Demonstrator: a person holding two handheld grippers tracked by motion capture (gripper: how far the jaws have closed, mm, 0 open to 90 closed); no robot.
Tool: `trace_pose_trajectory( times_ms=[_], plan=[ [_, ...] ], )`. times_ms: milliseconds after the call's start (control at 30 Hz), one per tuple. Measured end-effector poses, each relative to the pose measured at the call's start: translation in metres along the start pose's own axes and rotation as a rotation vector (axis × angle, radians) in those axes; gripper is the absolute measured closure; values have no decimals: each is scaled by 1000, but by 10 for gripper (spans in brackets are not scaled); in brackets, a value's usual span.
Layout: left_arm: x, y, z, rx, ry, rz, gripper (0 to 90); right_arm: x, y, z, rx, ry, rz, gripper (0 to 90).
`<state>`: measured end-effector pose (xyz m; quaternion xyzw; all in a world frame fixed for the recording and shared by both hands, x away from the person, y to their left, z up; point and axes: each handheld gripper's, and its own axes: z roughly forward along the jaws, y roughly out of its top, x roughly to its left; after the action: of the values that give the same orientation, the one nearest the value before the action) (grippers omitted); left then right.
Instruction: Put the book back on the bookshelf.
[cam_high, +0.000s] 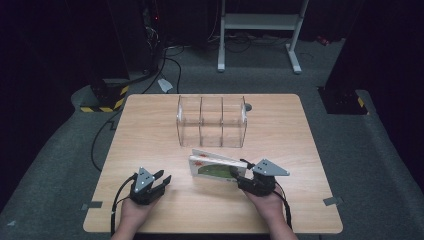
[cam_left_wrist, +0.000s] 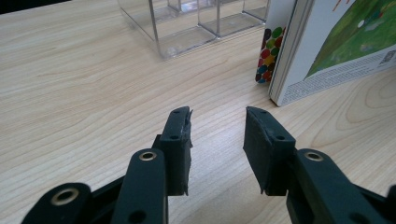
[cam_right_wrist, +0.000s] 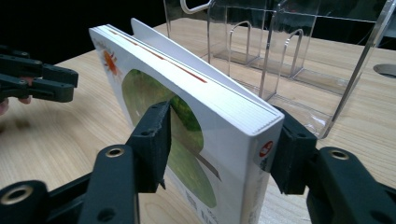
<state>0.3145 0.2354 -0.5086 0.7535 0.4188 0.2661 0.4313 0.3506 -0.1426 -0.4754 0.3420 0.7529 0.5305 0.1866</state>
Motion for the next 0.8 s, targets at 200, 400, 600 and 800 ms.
trace_pose_trajectory(
  times_ms=[200, 400, 600, 800],
  plan=[
    [6, 0, 2, 23, 22, -2, 577, 3, -2, -3, 3, 17, -14, 551],
    [20, -3, 7, 69, 88, -39, 508, 8, -3, -5, 4, 10, -37, 611],
    [31, -7, 8, 98, 131, -53, 493, 11, -4, -7, 0, 13, -45, 699],
    [37, -10, 11, 109, 147, -72, 488, 15, -4, -8, -1, 28, -56, 731]
  ],
)
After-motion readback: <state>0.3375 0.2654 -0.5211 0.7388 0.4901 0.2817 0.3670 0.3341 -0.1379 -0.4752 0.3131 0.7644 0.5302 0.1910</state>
